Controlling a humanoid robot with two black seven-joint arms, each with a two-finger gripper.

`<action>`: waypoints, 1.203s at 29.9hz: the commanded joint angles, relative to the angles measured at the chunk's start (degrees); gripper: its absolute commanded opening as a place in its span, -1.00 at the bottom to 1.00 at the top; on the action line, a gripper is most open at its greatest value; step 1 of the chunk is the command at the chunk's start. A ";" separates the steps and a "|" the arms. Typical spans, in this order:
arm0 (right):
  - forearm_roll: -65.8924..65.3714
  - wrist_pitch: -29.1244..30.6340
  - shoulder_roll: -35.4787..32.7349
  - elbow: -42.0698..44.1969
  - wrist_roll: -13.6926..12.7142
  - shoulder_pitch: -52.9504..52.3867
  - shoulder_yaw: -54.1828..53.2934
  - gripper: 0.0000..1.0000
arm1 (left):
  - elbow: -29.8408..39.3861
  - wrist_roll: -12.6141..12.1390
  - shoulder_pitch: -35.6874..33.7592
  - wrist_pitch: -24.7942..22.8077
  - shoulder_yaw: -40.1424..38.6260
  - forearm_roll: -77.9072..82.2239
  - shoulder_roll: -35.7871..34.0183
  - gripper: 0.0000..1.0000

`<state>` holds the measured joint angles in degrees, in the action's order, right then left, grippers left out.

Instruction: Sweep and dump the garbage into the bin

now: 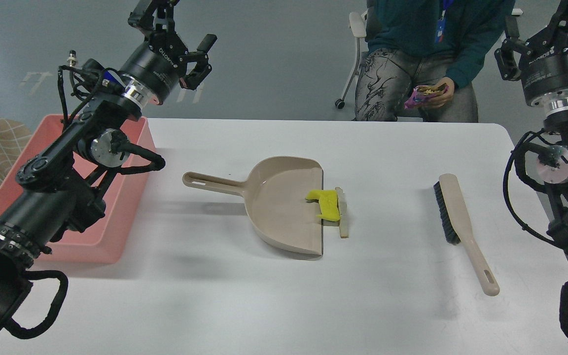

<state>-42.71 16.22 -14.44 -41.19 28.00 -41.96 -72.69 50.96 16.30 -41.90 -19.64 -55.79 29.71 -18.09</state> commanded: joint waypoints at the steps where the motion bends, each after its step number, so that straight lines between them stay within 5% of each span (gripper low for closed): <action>1: 0.00 0.13 0.73 -0.12 0.00 0.66 0.01 1.00 | -0.16 0.05 1.03 0.04 -0.02 -0.01 0.25 0.98; 23: 0.00 -2.42 2.40 0.16 0.00 0.47 1.50 1.00 | -7.18 2.16 0.86 -0.32 -1.07 -1.68 -0.45 0.98; 36: 0.00 -3.56 2.14 1.55 0.00 -0.93 2.03 1.00 | -5.52 1.19 -1.52 0.04 -0.37 -1.67 0.34 0.98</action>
<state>-42.71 12.79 -12.05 -39.66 28.00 -42.84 -70.69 44.60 17.55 -43.37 -19.53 -56.09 28.30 -17.78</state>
